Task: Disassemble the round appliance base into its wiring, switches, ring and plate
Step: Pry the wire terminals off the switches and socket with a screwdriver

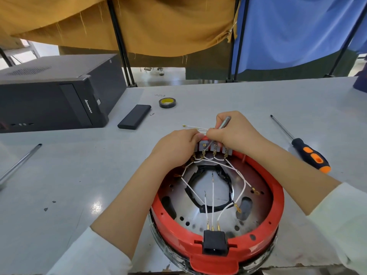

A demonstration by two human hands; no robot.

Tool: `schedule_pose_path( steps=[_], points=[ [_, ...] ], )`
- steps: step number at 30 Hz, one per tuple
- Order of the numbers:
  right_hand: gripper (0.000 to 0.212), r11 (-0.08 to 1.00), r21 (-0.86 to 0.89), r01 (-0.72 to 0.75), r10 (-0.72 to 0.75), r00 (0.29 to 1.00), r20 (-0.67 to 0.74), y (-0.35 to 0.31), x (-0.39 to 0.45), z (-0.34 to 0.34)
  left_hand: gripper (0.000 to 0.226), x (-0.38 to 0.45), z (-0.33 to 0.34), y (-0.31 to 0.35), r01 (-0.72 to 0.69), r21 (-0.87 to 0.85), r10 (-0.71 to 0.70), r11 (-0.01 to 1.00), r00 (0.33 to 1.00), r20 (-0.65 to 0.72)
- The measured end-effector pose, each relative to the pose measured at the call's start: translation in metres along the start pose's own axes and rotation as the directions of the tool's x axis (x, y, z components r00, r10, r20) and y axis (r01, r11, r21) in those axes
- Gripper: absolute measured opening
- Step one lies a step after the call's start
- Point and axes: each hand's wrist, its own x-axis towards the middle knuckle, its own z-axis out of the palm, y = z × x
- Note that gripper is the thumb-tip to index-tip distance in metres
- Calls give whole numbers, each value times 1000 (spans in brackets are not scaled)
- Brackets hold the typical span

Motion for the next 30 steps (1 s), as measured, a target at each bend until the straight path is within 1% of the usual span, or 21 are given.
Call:
schedule_pose_path(
  steps=[2, 4, 8, 10, 12, 15, 18, 21, 25, 30],
  points=[
    [29, 1000, -1, -17, 17, 1000, 8, -1, 1, 0, 38, 0, 0, 0, -4, -7, 4, 1000, 1000, -2],
    [28, 1000, -11, -10, 10, 1000, -18, 1, 1, 1, 38, -1, 0, 1, -5, -15, 5, 1000, 1000, -2],
    [31, 991, -77, 113, -125, 978, -167, 11, -5, 6, 36, -3, 0, 1, 2, -19, -2, 1000, 1000, -16],
    [31, 987, -73, 145, -156, 971, -180, 14, -7, 7, 36, -3, 0, 1, 7, -25, -7, 1000, 1000, -16],
    [31, 987, -65, 150, -159, 972, -175, 15, -7, 7, 36, -3, -1, 1, 4, -30, -5, 1000, 1000, -13],
    [31, 991, -67, 118, -127, 980, -150, 13, -4, 6, 36, -3, -1, 2, -4, -30, 4, 1000, 1000, -14],
    [27, 998, -28, 59, -61, 995, -75, 8, 0, 3, 36, -3, -1, 2, -7, -22, 6, 1000, 1000, -13],
    [25, 999, -24, 23, -24, 999, -37, 6, 4, 2, 35, -2, 0, 2, -8, -16, 8, 1000, 1000, -7],
    [28, 999, -30, -22, 22, 1000, -19, 2, 6, 1, 31, -2, 0, 1, -3, -18, 3, 1000, 1000, -1],
    [28, 998, -42, -36, 36, 999, -5, -2, 5, 1, 31, -1, 1, 1, -8, -18, 8, 1000, 1000, -8]
  ],
)
